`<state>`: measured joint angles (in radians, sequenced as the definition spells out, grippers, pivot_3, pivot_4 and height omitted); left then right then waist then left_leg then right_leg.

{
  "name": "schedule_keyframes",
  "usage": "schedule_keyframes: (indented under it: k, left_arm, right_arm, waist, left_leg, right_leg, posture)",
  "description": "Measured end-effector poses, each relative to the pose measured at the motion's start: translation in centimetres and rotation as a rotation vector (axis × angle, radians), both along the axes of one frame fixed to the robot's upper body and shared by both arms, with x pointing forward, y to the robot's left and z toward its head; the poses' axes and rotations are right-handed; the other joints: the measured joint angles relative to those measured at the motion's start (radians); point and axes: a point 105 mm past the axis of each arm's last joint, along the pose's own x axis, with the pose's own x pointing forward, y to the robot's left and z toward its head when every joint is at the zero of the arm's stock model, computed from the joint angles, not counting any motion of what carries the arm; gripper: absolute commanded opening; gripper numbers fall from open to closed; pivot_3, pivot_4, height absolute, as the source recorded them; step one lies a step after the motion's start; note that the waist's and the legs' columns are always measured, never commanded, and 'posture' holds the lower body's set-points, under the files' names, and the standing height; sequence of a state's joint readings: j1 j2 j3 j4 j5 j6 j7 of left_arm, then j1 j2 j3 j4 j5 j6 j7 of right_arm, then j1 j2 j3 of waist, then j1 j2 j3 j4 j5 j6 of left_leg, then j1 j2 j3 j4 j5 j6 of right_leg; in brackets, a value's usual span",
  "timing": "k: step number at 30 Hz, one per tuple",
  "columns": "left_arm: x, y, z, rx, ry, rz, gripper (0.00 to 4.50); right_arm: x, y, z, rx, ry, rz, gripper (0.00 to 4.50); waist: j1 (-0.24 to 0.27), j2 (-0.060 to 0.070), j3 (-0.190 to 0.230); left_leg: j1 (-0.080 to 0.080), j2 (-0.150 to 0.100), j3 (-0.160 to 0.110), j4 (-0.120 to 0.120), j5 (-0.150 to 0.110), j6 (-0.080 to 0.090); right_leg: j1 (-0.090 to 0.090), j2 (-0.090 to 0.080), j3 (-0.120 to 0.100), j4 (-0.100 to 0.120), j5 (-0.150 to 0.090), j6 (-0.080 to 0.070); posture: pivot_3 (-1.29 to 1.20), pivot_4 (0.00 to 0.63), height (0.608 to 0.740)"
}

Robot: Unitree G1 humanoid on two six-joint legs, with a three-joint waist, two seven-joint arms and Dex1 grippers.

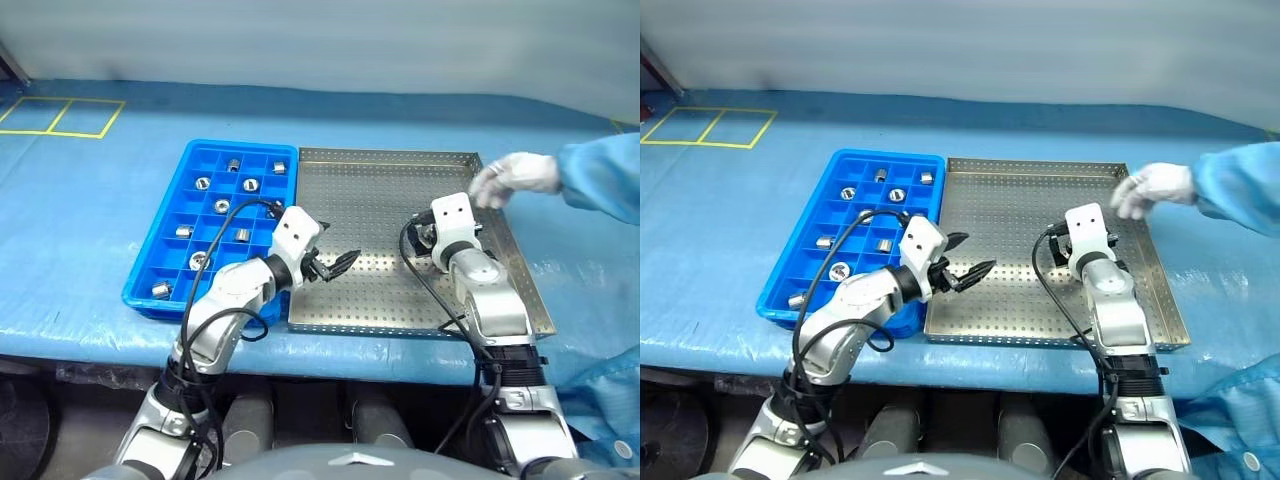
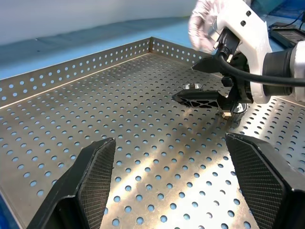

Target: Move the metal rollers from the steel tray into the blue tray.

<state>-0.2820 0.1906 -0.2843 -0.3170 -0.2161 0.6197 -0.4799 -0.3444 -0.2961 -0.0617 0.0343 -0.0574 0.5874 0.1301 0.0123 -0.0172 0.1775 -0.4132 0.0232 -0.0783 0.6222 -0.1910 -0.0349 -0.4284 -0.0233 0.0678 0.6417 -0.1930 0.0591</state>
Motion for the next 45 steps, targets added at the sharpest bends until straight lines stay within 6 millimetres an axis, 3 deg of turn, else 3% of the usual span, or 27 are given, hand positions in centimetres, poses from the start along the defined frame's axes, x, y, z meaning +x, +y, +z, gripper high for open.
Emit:
schedule_keyframes:
  k: [9,27,35,39,45]
  left_arm:
    - [0.0,0.2,-0.3,0.005,0.008,0.016,4.01]
    - [0.1,0.5,-0.5,0.018,0.01,0.028,4.01]
    - [0.0,1.1,-1.0,0.033,0.019,0.044,4.01]
    - [0.3,2.3,-0.8,0.048,0.007,0.078,4.01]
    - [0.1,3.0,-1.0,0.051,0.014,0.101,4.01]
  right_arm:
    - [0.6,-1.7,-1.2,0.077,0.02,-0.118,4.28]
    - [0.6,-1.4,-1.2,0.098,0.015,-0.103,4.28]
    - [0.0,2.1,0.7,0.206,-0.012,0.102,4.28]
    - [-1.9,5.5,1.4,0.263,0.019,0.321,4.28]
    - [-4.2,7.4,0.4,0.227,0.123,0.476,4.28]
  waist:
    - [0.002,0.0,0.0]
    - [0.001,0.0,0.0]
    - [0.001,0.0,0.0]
    - [0.001,0.0,0.0]
    - [0.005,0.0,0.0]
  left_leg:
    - [0.0,0.0,0.0,0.0,0.0,0.0]
    - [0.0,0.0,0.0,0.0,0.0,0.0]
    - [0.0,0.0,0.0,0.0,0.0,0.0]
    - [0.0,0.0,-0.001,0.0,0.0,0.0]
    - [0.0,0.0,0.0,0.001,0.0,0.0]
  right_leg:
    - [0.0,0.0,0.0,0.0,0.0,0.0]
    - [0.0,0.0,0.001,0.0,0.0,0.0]
    - [0.0,0.0,0.001,0.0,0.0,0.0]
    - [0.0,0.0,0.0,0.0,0.0,0.0]
    - [0.0,0.0,0.0,0.0,0.0,0.0]
  posture:
    - [0.17,0.15,0.74]
    - [0.17,0.15,0.74]
    - [0.17,0.15,0.74]
    - [0.17,0.15,0.74]
    - [0.17,0.15,0.74]
